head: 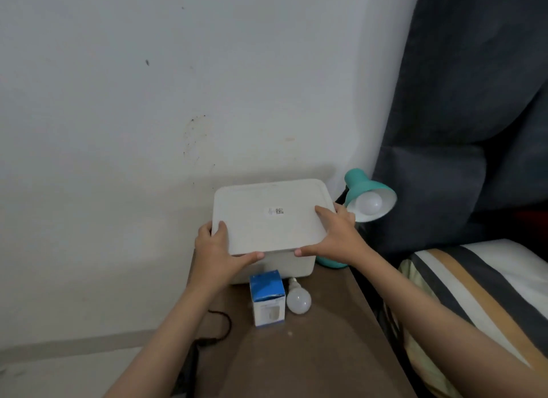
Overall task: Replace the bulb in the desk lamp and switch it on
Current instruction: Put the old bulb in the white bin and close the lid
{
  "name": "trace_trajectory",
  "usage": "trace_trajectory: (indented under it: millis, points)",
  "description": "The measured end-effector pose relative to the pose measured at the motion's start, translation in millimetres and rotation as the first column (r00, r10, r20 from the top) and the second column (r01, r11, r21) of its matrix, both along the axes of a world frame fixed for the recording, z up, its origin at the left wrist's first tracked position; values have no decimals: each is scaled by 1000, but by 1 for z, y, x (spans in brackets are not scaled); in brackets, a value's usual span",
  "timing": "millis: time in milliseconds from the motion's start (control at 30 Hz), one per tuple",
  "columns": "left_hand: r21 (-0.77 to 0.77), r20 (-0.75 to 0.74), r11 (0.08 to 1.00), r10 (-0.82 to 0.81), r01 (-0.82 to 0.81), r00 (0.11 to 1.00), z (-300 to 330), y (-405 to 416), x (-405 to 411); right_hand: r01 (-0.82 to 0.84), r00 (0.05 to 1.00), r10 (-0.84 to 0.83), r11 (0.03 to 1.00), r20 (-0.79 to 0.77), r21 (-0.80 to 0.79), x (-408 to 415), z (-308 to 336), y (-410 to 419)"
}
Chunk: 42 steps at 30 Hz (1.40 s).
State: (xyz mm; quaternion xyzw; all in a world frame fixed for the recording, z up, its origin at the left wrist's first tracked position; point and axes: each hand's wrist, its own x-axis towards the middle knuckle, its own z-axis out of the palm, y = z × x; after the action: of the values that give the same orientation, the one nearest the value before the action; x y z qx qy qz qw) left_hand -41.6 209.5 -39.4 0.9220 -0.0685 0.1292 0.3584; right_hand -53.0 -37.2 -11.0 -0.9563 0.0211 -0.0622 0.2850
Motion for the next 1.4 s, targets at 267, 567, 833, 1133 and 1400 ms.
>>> trace_trajectory:
  millis: [267, 567, 833, 1133, 1400]
  points:
    - [-17, -24, 1000, 16, -17, 1000, -46, -12, -129, -11, 997, 10, 1000, -75, -10, -127, -46, -9]
    - [50, -302, 998, 53, -39, 952, -128, -18, -231, 6, 961, -15, 999, -278, -35, -217, -139, -14]
    - [161, -380, 987, 60, 2, 923, -153, -19, -233, 10, 937, -11, 1000, -349, -3, -223, -179, -10]
    - [44, -328, 997, 69, -58, 942, -150, -7, -203, -7, 974, 14, 999, -227, 32, -196, -177, -11]
    - [-135, -139, 986, 82, -101, 987, -95, -9, -94, 252, 968, -215, 861, -131, 442, -83, -150, 33]
